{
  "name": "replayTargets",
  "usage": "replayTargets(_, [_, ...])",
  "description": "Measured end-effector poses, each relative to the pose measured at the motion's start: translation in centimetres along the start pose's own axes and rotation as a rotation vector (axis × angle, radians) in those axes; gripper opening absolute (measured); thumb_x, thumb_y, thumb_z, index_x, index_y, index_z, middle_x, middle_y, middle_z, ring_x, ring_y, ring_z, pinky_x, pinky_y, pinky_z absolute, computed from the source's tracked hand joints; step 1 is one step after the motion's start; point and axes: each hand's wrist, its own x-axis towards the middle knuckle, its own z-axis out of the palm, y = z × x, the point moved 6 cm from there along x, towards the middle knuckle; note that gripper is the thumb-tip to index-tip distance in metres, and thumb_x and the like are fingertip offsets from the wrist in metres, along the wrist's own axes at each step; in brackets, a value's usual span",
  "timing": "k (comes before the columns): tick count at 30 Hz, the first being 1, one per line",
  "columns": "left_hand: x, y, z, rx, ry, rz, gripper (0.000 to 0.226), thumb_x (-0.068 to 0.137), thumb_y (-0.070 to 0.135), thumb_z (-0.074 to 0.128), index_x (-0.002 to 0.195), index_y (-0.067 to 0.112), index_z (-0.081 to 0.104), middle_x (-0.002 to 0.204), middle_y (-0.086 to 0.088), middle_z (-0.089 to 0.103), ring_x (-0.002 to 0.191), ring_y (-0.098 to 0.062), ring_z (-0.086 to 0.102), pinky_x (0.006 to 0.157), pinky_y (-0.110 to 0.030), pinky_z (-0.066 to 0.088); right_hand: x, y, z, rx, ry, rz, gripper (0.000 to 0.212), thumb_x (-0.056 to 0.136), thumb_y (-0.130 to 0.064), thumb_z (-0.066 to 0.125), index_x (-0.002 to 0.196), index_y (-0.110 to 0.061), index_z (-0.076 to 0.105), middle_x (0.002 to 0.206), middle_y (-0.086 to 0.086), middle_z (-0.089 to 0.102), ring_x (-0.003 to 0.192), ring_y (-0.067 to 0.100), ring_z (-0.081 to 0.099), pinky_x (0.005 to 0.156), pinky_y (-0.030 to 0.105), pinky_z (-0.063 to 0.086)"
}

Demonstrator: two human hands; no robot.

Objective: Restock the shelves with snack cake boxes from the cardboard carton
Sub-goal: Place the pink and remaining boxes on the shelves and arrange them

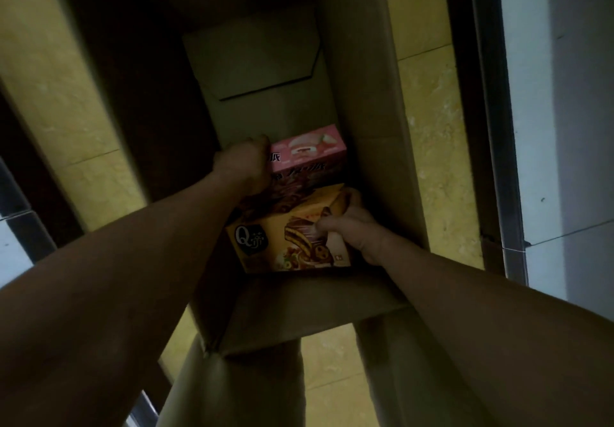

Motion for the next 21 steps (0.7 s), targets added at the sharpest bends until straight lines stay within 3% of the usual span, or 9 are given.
replayTargets(2, [-0.7,0.2,-1.0,-0.028,0.025,0.008,0.052,0.086,0.035,0.071,0.129,0.015,0.049,0.128,-0.018,0.059,0.114,-0.040,0.059,0.091,-0.047,0.052,-0.8,-0.8,-0.4,0.045,0.015,-0.028,0.107,0.076,-0.017,0.084,0.157,-0.029,0.016,0.139,0.007,0.051,0.115,0.028,0.058,0.085,0.038,0.054])
replayTargets(6, [-2.1,0.5,-3.9,-0.068,0.055,0.020,0.058,0.083,0.037,0.076,0.132,0.019,0.049,0.127,-0.015,0.061,0.113,-0.038,0.061,0.091,-0.043,0.052,-2.6,-2.4,-0.9,0.093,0.013,-0.055,0.107,0.071,-0.016,0.087,0.153,-0.031,0.020,0.135,0.009,0.055,0.111,0.031,0.064,0.091,0.049,0.058])
replayTargets(9, [-3.4,1.1,-6.7,-0.090,0.092,0.050,0.062,0.081,0.037,0.078,0.135,0.020,0.051,0.125,-0.013,0.064,0.112,-0.037,0.062,0.091,-0.042,0.053,-4.6,-3.7,-1.2,0.122,-0.008,-0.089,0.103,0.071,-0.015,0.088,0.150,-0.033,0.023,0.129,0.008,0.058,0.107,0.032,0.067,0.091,0.051,0.058])
replayTargets(13, [-5.9,1.8,-11.4,-0.086,0.134,0.097,0.070,0.079,0.034,0.079,0.140,0.016,0.051,0.130,-0.018,0.062,0.116,-0.040,0.059,0.093,-0.045,0.052,-8.5,-5.9,-1.8,0.157,-0.028,-0.153,0.106,0.054,-0.022,0.088,0.141,-0.033,0.029,0.126,0.004,0.059,0.111,0.030,0.065,0.098,0.051,0.055])
replayTargets(17, [-9.1,2.3,-16.9,-0.086,0.183,0.124,0.067,0.079,0.028,0.080,0.138,0.013,0.052,0.128,-0.019,0.063,0.115,-0.041,0.059,0.093,-0.047,0.051,-13.1,-8.3,-2.9,0.188,-0.050,-0.193,0.101,0.051,-0.021,0.089,0.133,-0.032,0.033,0.126,0.006,0.061,0.112,0.031,0.066,0.097,0.055,0.055])
replayTargets(21, [-13.3,3.2,-22.8,-0.072,0.244,0.130,0.065,0.082,0.023,0.078,0.140,0.012,0.051,0.130,-0.018,0.062,0.117,-0.040,0.058,0.089,-0.044,0.048,-18.3,-11.1,-4.8,0.233,-0.106,-0.241,0.089,0.071,-0.002,0.086,0.139,-0.025,0.034,0.123,0.009,0.065,0.109,0.031,0.069,0.096,0.055,0.055])
